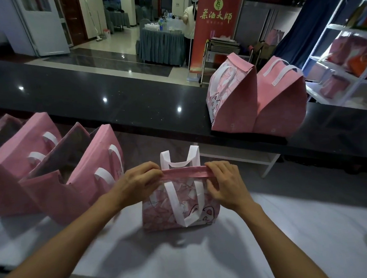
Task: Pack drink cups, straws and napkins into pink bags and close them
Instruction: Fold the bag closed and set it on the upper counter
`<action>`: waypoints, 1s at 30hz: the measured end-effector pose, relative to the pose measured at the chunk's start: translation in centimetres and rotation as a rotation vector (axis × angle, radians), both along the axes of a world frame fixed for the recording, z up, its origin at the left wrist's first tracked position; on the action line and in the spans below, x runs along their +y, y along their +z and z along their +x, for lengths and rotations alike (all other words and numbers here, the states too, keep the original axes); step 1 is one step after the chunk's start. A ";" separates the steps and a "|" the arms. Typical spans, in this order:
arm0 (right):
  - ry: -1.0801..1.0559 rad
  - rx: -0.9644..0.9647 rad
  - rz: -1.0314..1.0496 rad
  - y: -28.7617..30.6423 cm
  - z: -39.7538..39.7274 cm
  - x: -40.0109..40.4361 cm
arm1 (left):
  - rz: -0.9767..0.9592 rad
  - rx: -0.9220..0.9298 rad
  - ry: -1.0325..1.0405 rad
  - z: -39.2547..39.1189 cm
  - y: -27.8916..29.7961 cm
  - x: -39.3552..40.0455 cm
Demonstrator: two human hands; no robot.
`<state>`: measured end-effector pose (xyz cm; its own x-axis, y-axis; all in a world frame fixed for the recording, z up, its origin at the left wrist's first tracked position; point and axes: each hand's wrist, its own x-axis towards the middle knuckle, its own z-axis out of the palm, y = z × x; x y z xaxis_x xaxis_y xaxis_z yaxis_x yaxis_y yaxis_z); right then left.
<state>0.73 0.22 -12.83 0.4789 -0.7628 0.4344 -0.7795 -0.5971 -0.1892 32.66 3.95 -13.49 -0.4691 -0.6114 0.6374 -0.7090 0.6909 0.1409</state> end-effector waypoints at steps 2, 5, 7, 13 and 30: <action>-0.017 -0.006 -0.022 0.3 0.2 0.0 | 0.022 0.007 0.016 -0.5 0.4 0.2; 0.015 0.034 -0.060 1.4 1.8 -0.3 | 0.065 0.008 0.038 -1.4 1.6 0.2; 0.068 0.077 -0.052 1.8 3.3 -0.4 | 0.133 -0.007 0.057 -2.2 2.5 0.0; 0.025 0.054 -0.101 1.5 5.5 0.4 | 0.211 -0.112 0.185 -4.5 3.9 -1.0; -0.126 -0.079 -0.014 0.4 0.6 3.1 | 0.181 -0.182 -0.017 -1.7 3.8 -3.0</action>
<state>1.36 3.34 -12.47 0.3434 -0.8085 0.4779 -0.8317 -0.4982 -0.2452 31.00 0.97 -9.74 -0.5772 -0.6988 0.4224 -0.7226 0.6781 0.1344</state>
